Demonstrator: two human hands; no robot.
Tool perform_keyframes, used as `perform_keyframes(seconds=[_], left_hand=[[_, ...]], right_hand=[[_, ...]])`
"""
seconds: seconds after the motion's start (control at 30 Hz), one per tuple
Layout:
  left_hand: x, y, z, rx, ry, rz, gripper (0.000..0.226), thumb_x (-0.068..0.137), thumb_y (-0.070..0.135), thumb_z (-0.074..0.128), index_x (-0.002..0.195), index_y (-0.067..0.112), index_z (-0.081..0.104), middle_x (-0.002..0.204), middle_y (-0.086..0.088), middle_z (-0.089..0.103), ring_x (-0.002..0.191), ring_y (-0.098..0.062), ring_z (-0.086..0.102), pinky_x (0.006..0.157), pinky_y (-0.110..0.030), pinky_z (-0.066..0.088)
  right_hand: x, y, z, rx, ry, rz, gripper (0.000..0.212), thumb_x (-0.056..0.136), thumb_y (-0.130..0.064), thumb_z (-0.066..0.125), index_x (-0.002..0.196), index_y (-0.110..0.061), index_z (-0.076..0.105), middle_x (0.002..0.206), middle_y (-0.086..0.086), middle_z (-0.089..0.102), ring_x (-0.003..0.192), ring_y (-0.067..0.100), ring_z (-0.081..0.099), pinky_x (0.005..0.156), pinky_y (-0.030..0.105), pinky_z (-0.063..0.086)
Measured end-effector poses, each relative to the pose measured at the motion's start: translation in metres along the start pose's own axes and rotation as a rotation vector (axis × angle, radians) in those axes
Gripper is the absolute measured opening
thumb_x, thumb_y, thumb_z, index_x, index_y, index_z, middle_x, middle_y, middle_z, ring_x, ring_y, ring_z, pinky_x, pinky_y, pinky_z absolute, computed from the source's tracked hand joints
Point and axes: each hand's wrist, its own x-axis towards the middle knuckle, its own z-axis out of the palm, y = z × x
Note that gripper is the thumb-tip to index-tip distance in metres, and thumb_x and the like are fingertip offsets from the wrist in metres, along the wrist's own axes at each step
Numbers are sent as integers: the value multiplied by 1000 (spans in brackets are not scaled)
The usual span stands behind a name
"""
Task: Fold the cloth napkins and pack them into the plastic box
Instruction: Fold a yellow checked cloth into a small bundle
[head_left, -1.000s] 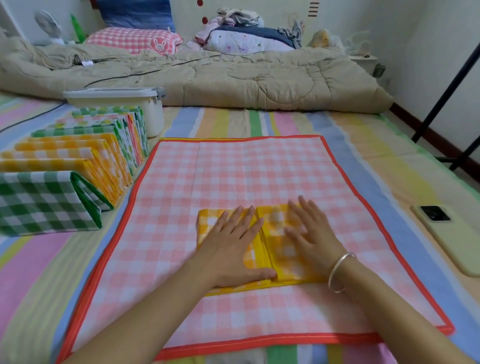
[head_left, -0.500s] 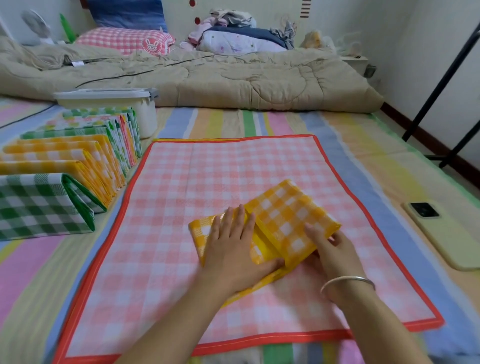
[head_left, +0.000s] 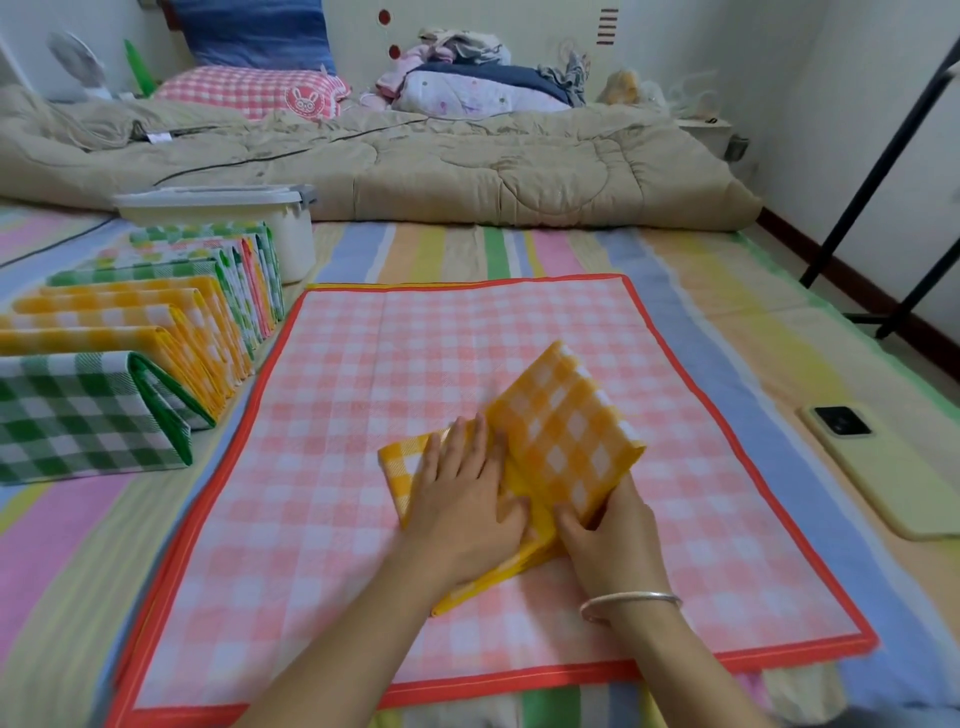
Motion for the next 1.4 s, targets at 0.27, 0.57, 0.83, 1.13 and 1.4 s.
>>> perform_keyframes(seconds=[0.27,0.57,0.83,1.13,1.4], left_hand=[[0,2,0,-16,39,-22,99,75,69,-1,159,18,-7,166,-1,-15,152,-22,-20,122,-43,-15],[0,-41,-59,-1665,302,-485,39,106,35,38,121,12,66,97,-3,74,85,-13,71,72,-25,58],[0,-75,-52,-935,292,-402,20,93,24,69,113,23,68,102,-5,72,93,-21,69,84,-35,56],[-11,-55,-44,-217,431,-329,29,101,26,55,129,24,57,126,8,64,101,-18,64,80,-29,49],[-23,-26,-38,121,-13,-114,67,106,38,21,158,5,-5,165,-14,-15,152,-26,-16,124,-42,-10]], right_hand=[[-10,-1,3,-227,-30,-363,54,77,-7,70,129,-11,54,76,4,70,63,18,60,54,10,32],[-22,3,10,-500,-160,-671,52,82,-20,45,130,-26,61,121,5,68,101,21,69,63,26,59],[-18,7,22,-697,-137,-798,44,82,-15,43,115,-21,73,109,11,71,99,26,70,64,28,57],[-15,12,17,-760,-170,-912,47,85,-17,38,118,-18,71,112,16,70,101,29,70,67,29,58],[-15,27,18,-746,-252,-976,49,88,-14,36,135,-10,48,122,25,63,113,36,63,83,39,58]])
